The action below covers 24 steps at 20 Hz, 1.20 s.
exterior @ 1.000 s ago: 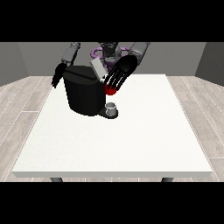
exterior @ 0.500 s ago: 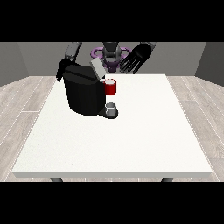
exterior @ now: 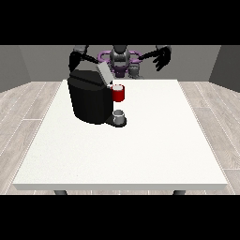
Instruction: Insert the coffee pod into the coffee machine and close the lid
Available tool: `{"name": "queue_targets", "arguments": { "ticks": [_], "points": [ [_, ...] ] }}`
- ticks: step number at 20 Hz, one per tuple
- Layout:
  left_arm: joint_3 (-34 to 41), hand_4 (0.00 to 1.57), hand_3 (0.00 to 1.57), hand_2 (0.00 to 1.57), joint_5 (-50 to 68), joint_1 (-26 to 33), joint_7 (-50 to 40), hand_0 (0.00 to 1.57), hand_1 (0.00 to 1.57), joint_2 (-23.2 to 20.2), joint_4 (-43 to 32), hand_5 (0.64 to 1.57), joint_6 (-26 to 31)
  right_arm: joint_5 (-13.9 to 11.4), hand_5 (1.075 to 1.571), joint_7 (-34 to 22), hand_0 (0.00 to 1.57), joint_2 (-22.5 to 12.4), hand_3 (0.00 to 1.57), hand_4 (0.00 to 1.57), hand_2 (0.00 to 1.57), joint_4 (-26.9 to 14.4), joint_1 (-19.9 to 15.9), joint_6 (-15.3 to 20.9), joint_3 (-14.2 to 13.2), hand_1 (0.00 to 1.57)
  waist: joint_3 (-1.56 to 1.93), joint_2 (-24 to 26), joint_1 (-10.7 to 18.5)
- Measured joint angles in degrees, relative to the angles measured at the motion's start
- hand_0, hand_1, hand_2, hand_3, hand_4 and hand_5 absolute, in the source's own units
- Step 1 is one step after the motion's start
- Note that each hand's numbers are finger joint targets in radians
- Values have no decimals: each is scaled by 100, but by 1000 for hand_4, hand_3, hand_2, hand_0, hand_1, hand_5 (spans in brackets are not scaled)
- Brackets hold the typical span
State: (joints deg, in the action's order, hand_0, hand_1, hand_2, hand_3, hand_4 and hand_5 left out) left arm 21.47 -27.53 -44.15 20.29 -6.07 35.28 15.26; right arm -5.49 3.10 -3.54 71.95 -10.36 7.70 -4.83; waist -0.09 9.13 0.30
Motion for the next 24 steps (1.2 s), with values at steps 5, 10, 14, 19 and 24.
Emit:
{"name": "queue_targets", "arguments": {
  "ticks": [5, 10, 14, 19, 24],
  "points": [
    [-4, 389, 0, 0, 273, 737, 41, 0, 0, 321, -17, 1571, 109, 64, 1571, -193, 0, -116, 0, 154, 0, 209, -128, -302, 123, 0, 5, 541, 390],
    [-167, 390, 0, 0, 519, 1218, -78, 0, 0, 489, 287, 1571, 154, 91, 1571, -297, 0, -483, 0, 0, 0, 279, -349, -647, 77, 0, 8, 692, 675],
    [-362, 457, 0, 0, 926, 1409, -368, 0, 0, 562, 718, 1571, 251, 212, 1571, -549, 0, -629, 0, 0, 0, 126, -683, -685, -144, 0, 8, 648, 880],
    [-664, 394, 0, 0, 1251, 1620, -552, 0, 0, 590, 1322, 1571, 256, 457, 1571, -711, 0, -736, 0, 83, 0, -214, -1129, -734, -440, 0, 10, 318, 1077],
    [-959, 356, 0, 0, 1525, 1788, -808, 0, 0, 573, 1927, 1571, 163, 754, 1571, -773, 0, -700, 0, 176, 0, -573, -1457, -775, -665, 0, 10, 38, 1189]
  ]
}}
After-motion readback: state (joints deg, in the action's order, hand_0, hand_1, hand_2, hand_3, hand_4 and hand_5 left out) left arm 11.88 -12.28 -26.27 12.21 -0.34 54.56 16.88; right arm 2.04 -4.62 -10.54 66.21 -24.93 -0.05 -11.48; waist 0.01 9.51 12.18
